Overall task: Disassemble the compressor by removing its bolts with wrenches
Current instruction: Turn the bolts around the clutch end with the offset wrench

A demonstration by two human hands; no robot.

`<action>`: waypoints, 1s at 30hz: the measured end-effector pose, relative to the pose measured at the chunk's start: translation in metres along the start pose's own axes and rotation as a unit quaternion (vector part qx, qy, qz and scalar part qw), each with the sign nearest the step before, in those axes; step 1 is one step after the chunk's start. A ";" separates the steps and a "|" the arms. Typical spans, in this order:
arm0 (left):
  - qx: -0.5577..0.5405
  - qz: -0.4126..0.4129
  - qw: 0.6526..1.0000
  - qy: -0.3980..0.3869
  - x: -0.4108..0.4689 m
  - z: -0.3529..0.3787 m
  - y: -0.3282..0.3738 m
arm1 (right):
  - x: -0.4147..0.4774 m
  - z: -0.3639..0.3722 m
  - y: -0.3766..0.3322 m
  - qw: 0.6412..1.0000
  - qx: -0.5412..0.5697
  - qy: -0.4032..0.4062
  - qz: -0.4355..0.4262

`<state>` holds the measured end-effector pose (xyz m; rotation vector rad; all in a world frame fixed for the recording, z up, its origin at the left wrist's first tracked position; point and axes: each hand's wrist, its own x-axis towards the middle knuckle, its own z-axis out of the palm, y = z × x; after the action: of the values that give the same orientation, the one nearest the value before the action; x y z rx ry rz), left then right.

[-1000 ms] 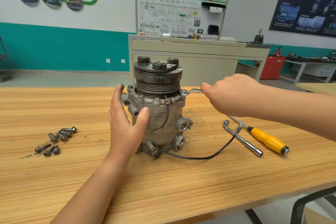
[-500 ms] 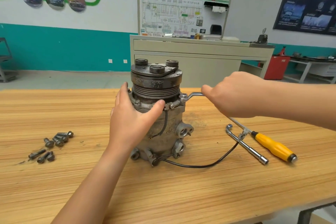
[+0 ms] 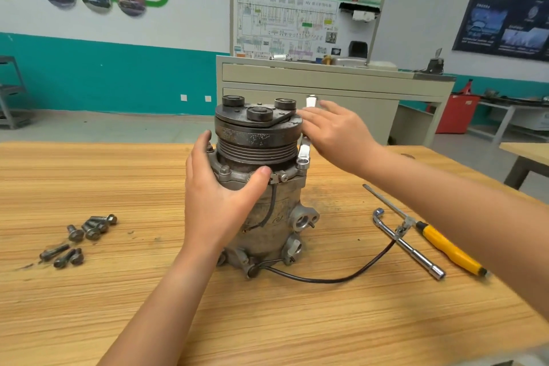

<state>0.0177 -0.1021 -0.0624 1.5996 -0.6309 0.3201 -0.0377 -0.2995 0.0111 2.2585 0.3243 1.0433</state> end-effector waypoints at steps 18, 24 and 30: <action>-0.001 -0.002 1.000 -0.002 -0.001 0.001 -0.002 | -0.049 -0.098 -0.031 0.931 0.039 -0.275 0.237; -0.001 -0.003 1.000 -0.004 -0.001 0.002 -0.002 | -0.036 -0.110 -0.040 0.916 -0.026 -0.333 0.223; 0.004 -0.004 1.000 -0.002 -0.002 0.001 -0.001 | -0.008 -0.122 -0.061 0.891 -0.072 -0.418 0.162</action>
<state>0.0168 -0.1030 -0.0649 1.6109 -0.6270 0.3128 -0.1332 -0.2023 0.0279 2.4244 -0.4927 0.1406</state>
